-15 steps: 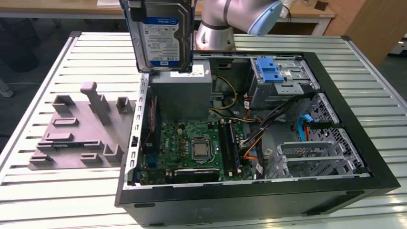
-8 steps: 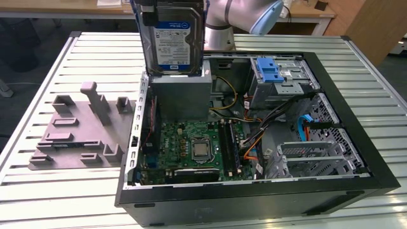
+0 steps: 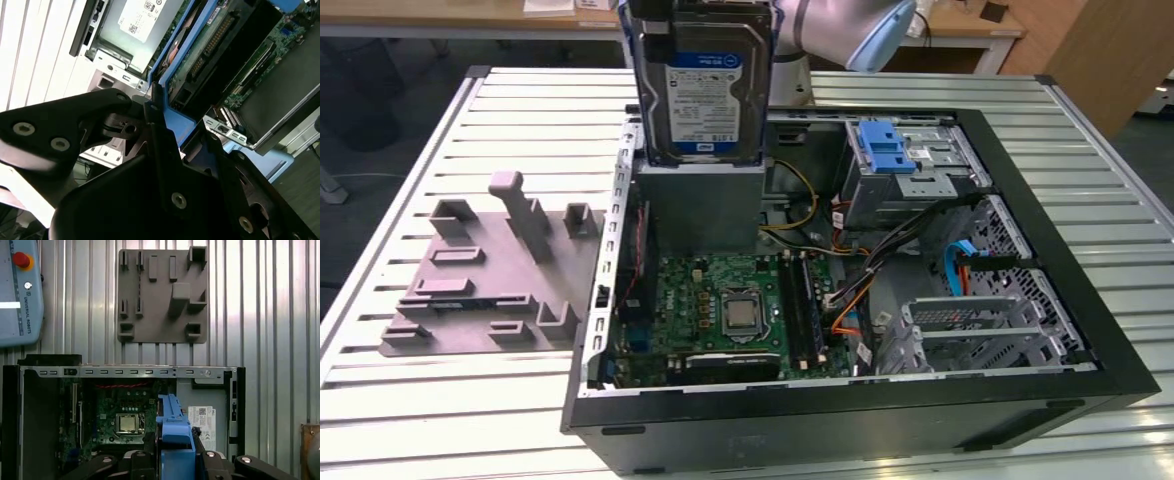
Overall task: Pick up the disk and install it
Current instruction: 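Pick up the disk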
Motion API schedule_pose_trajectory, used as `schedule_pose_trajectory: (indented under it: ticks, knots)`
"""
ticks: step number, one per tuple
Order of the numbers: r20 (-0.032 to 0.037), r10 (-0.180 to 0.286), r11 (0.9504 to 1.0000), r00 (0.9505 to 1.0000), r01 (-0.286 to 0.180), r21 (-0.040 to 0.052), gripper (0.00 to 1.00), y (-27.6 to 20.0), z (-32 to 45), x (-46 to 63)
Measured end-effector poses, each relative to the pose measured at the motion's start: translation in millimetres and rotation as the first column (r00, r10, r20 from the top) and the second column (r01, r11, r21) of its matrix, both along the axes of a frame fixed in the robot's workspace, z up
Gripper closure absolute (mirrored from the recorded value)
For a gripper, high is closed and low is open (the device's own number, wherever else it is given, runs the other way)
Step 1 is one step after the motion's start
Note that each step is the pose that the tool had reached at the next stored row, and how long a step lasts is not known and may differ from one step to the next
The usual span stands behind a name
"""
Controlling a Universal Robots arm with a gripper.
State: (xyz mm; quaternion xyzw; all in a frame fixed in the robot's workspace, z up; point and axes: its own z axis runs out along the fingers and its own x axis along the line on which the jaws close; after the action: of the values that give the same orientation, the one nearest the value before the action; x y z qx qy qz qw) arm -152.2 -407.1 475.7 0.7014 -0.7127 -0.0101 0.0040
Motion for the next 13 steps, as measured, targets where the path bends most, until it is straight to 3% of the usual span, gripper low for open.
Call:
schedule_pose_trajectory:
  ticks: [6,13]
  knots:
    - [0.0031,0.0,1.0,1.0,0.0,-0.0001,0.64,-3.2,-2.5,9.3]
    - [0.0038,0.0,1.0,1.0,0.0,-0.0001,0.64,-3.7,-2.9,10.2]
